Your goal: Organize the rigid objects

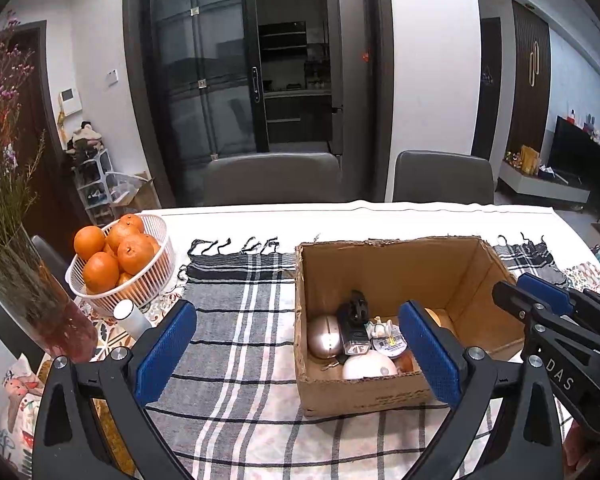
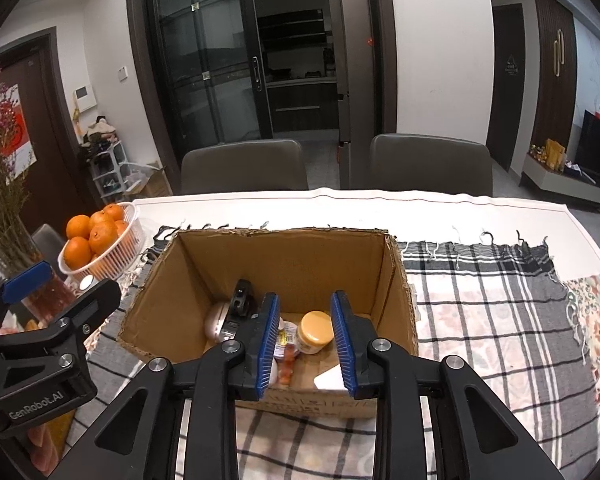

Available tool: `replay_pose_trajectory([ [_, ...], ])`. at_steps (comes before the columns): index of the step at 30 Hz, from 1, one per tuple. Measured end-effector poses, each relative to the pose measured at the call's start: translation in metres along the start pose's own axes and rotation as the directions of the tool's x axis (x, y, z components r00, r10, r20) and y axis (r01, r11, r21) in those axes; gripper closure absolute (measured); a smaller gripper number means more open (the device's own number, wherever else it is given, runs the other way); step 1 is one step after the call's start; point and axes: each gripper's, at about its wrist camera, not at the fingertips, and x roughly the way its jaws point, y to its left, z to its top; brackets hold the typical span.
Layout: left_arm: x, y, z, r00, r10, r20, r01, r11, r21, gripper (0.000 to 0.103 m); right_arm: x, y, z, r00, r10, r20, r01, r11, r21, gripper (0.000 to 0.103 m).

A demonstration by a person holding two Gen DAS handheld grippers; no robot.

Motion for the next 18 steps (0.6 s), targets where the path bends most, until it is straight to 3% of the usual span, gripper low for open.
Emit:
replay_pose_trajectory([
  [13,-0.057,0.012,-0.013,0.997,-0.038,0.060,0.040,0.999,-0.028,0.000,-0.062,0.009,-0.016,0.992,-0.067,0.108,0.062,0.997,0.046,0.065],
  [18,-0.089,0.014,-0.023,0.994,-0.026,0.108,0.028,0.999,-0.015,0.000,-0.094,0.012,-0.026,0.985,-0.096,0.140,0.088,0.994,0.060,0.055],
])
